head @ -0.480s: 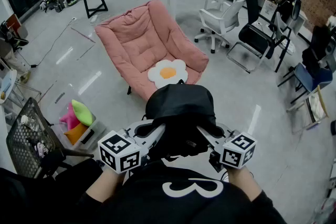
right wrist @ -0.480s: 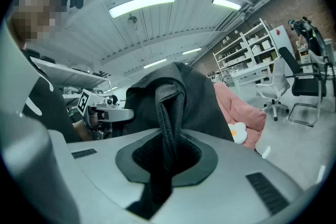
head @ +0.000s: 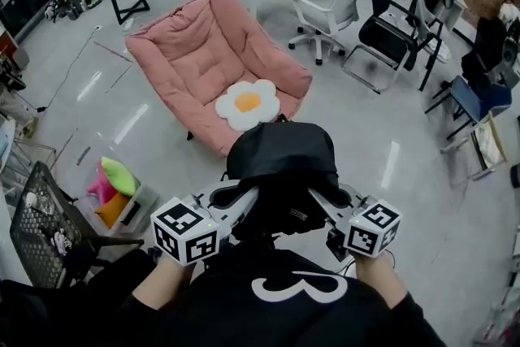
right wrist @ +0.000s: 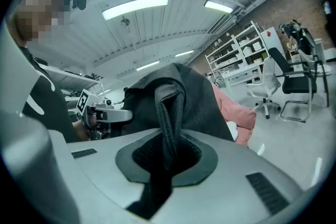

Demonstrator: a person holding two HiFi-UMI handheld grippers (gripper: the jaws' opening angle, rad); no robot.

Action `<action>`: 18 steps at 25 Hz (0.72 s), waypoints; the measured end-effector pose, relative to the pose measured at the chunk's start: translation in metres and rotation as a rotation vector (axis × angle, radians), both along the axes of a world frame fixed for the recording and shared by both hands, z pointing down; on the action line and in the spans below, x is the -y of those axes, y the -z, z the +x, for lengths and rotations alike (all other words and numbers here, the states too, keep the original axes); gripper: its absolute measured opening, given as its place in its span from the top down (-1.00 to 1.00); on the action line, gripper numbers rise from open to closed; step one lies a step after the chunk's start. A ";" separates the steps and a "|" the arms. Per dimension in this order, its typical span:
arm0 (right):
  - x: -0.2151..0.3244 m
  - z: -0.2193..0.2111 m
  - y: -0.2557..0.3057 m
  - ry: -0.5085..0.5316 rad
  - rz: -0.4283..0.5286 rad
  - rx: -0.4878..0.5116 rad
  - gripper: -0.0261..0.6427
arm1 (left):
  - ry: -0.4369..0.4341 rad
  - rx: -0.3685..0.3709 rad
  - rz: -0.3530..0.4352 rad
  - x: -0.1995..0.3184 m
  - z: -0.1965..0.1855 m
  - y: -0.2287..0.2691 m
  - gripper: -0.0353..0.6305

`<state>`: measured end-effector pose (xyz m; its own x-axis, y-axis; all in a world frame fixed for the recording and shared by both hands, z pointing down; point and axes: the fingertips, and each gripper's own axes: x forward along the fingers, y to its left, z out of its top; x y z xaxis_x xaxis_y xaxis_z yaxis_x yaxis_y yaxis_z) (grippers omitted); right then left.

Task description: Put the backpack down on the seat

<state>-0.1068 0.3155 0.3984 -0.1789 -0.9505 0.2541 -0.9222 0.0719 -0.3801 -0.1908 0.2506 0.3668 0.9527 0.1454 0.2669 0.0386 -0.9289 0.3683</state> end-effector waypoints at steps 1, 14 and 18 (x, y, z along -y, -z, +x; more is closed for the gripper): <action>0.001 0.003 -0.002 -0.005 -0.004 0.004 0.80 | -0.006 0.003 -0.003 0.002 0.003 -0.002 0.85; 0.065 0.072 -0.026 -0.068 -0.059 0.051 0.80 | -0.063 0.029 -0.070 0.074 0.075 -0.030 0.85; 0.095 0.101 -0.028 -0.086 -0.078 0.071 0.80 | -0.076 0.055 -0.096 0.107 0.106 -0.034 0.85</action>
